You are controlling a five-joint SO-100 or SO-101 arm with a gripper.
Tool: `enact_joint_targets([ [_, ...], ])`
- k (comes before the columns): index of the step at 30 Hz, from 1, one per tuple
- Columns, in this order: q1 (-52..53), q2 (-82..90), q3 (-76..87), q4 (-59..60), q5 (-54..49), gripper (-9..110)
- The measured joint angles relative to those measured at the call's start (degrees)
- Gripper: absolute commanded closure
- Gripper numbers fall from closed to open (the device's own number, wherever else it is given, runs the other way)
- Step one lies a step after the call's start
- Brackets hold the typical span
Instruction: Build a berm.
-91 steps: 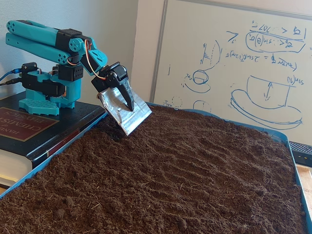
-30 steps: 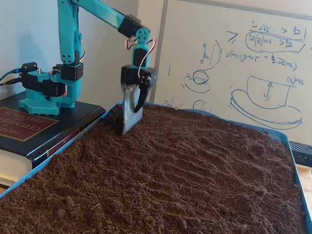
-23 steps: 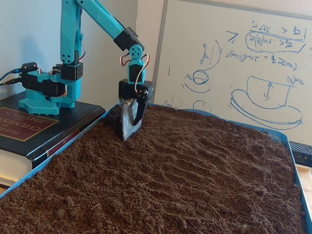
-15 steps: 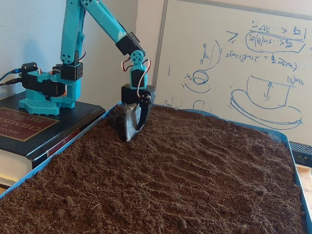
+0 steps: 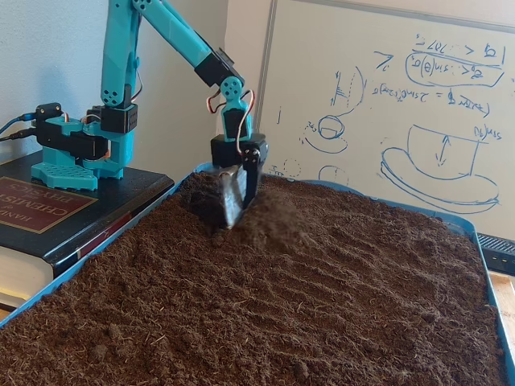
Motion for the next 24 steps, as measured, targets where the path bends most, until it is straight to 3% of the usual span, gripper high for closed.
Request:
enact_joint_targets([
  [10, 0.4, 12.0, -1.2, 1.7, 0.0, 101],
  [18, 1.1, 31.8, 11.8, 20.6, 0.0, 101],
  [24, 1.1, 33.9, 19.9, 27.9, 0.0, 101],
])
